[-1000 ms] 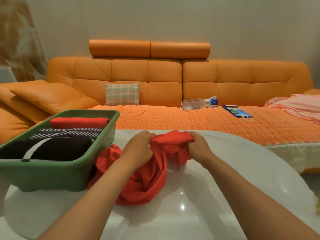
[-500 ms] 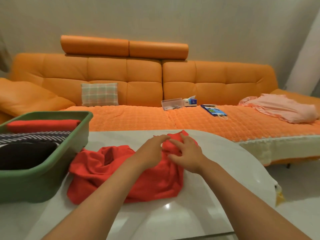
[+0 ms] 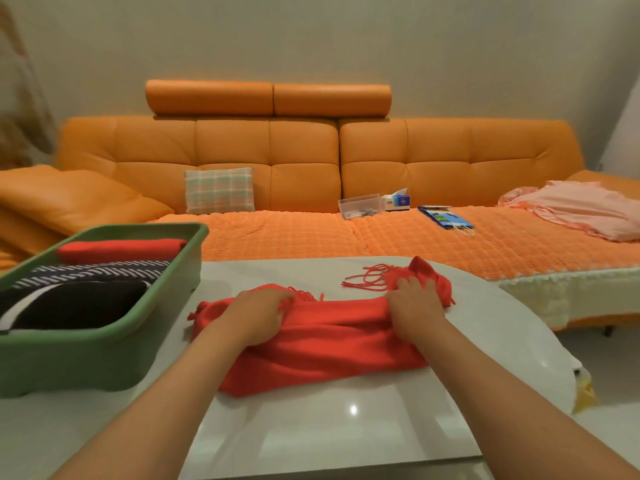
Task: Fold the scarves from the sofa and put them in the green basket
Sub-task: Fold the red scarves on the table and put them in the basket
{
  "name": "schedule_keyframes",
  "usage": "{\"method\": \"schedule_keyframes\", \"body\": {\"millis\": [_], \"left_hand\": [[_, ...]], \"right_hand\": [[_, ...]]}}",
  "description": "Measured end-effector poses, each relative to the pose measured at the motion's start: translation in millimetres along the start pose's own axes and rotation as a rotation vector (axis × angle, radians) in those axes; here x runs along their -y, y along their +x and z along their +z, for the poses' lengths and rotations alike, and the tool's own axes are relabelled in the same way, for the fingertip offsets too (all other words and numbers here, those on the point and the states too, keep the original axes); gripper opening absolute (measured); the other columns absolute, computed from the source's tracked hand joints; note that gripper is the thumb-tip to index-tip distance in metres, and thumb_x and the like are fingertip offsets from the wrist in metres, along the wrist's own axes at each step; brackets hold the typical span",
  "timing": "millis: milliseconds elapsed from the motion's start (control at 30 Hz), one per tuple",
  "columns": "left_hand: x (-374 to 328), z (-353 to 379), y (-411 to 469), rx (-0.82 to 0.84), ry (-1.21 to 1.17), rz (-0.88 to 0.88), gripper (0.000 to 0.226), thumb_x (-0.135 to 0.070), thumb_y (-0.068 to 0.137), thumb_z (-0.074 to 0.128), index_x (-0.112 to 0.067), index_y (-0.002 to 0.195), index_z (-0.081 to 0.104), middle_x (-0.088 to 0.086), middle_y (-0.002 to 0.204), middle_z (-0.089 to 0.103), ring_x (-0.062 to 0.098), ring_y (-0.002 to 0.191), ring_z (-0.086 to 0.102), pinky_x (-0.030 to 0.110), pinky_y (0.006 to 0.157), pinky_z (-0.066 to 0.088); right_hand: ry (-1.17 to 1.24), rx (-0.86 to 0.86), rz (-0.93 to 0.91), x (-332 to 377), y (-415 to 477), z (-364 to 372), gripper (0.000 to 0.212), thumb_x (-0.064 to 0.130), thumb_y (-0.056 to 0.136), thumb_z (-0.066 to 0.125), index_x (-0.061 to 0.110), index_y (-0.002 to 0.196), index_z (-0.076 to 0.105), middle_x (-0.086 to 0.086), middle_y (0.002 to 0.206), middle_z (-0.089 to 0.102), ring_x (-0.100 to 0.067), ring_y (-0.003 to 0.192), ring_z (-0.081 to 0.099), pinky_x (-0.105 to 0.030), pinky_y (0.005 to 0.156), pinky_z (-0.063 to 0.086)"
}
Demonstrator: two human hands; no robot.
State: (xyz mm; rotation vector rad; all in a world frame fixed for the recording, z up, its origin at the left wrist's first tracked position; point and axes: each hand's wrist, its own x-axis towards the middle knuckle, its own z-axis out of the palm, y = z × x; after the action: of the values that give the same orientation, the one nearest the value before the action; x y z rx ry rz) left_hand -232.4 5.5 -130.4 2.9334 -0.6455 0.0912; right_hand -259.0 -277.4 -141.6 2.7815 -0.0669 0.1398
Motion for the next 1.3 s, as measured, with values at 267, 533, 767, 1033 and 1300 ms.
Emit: {"method": "schedule_keyframes", "body": {"millis": [267,533,767,1033,1300], "left_hand": [[27,-12,-4,0.075,0.038,-0.162,0.025,-0.021,0.085,0.062,-0.033,0.103,0.075,-0.006,0.113,0.070,0.019,0.106,0.062,0.037,0.092,0.052],[38,-36,-15,0.055,-0.107,-0.055,0.030,-0.042,0.086,0.070,-0.030,0.113,0.064,-0.009,0.104,0.062,0.015,0.097,0.058,0.030,0.085,0.048],[37,-37,-18,0.009,-0.019,0.000,0.016,-0.045,0.091,0.060,-0.030,0.093,0.065,-0.010,0.089,0.065,0.017,0.089,0.058,0.029,0.074,0.037],[-5,-45,-22,-0.338,-0.251,0.097,0.017,-0.044,0.095,0.055,-0.029,0.104,0.056,-0.008,0.094,0.064,0.016,0.087,0.058,0.034,0.072,0.047],[32,-30,-30,0.243,-0.227,-0.022,0.035,-0.042,0.073,0.074,-0.036,0.104,0.059,-0.011,0.100,0.065,0.016,0.098,0.062,0.029,0.081,0.048]], "right_hand": [[0.695,0.027,-0.375,78,1,-14,0.067,0.021,0.097,0.052,0.034,0.157,0.024,-0.003,0.155,0.042,-0.025,0.140,0.041,-0.036,0.114,0.033],[0.623,-0.281,-0.088,55,14,-32,0.026,0.022,0.093,0.053,0.028,0.111,0.070,0.001,0.117,0.066,-0.025,0.107,0.062,-0.036,0.086,0.049],[0.187,-0.133,0.283,32,12,-32,0.032,0.016,0.096,0.049,0.019,0.126,0.057,-0.005,0.122,0.057,-0.026,0.109,0.060,-0.035,0.076,0.046],[1.248,-0.007,-0.427,79,-2,-54,0.064,0.035,0.076,0.063,0.049,0.136,0.049,0.005,0.109,0.070,-0.011,0.097,0.066,-0.028,0.089,0.052],[1.220,-0.089,-0.189,63,11,-45,0.031,0.023,0.069,0.041,0.002,0.075,0.063,-0.009,0.072,0.064,-0.017,0.070,0.058,-0.041,0.076,0.049]]}}
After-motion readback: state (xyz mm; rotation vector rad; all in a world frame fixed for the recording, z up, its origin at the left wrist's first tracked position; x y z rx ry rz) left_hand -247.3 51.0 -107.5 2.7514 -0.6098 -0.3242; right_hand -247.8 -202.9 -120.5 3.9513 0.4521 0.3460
